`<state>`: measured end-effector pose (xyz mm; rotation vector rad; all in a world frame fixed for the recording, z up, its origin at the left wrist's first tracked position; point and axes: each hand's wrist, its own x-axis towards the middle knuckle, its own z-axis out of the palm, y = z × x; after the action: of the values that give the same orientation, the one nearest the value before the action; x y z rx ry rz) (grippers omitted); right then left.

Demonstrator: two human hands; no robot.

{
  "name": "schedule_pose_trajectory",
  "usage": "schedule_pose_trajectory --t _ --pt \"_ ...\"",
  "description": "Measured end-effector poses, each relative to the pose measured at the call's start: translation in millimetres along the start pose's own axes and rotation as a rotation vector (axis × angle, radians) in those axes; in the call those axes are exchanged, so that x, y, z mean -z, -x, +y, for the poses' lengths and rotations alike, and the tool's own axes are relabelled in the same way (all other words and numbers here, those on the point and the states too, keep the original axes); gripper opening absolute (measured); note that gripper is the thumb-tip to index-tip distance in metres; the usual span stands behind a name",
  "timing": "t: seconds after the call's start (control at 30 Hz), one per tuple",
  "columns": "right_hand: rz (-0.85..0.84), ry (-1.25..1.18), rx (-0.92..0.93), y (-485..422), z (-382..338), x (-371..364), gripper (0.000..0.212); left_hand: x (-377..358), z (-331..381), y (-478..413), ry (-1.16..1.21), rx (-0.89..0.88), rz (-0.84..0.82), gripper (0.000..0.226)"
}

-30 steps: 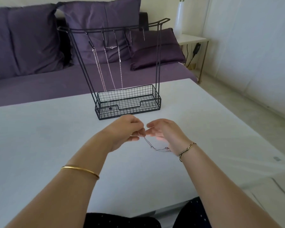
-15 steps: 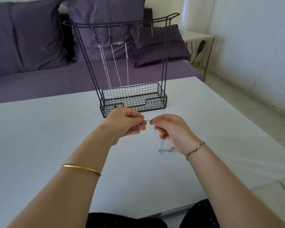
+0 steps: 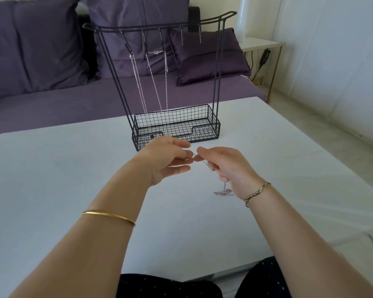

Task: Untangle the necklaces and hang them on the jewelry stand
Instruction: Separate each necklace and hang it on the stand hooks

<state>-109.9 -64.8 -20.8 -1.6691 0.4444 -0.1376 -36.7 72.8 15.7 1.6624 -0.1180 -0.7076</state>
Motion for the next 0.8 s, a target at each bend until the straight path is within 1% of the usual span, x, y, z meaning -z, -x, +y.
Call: schedule_pose_trajectory --t 0.03,0.13,0.2,0.3,0.4,0.47,0.57,0.63,0.67,0.8 --pt "0.004 0.002 0.015 0 1 0 0.028 -1 1 0 0.024 0.003 0.009 0.021" --pt "0.001 0.010 0.067 0 2 -1 0.012 -4 3 1 0.095 -0.009 0.040 0.026" --pt "-0.014 0.006 0.078 0 3 -1 0.006 -6 3 2 0.122 -0.019 0.039 0.028" --pt "-0.034 -0.013 0.017 -1 0 -1 0.006 -8 3 3 0.133 -0.030 0.024 0.029" --pt "-0.049 -0.172 -0.065 -2 -1 -1 0.012 -10 4 4 0.119 -0.050 0.019 0.030" --pt "-0.072 -0.235 -0.081 -2 0 0 0.013 -11 5 5 0.082 -0.080 0.020 0.030" --pt "-0.128 -0.234 -0.068 -1 1 -1 0.003 -11 5 5 0.021 -0.139 -0.001 0.030" --pt "-0.173 -0.208 -0.074 -1 1 -3 0.026 -13 4 5 -0.012 -0.183 -0.024 0.031" --pt "-0.185 -0.187 -0.071 -1 1 -4 0.030 -13 3 5 -0.033 -0.208 -0.035 0.032" --pt "-0.176 -0.146 -0.005 2 0 -7 0.005 -16 3 6 -0.142 -0.317 -0.054 0.035"
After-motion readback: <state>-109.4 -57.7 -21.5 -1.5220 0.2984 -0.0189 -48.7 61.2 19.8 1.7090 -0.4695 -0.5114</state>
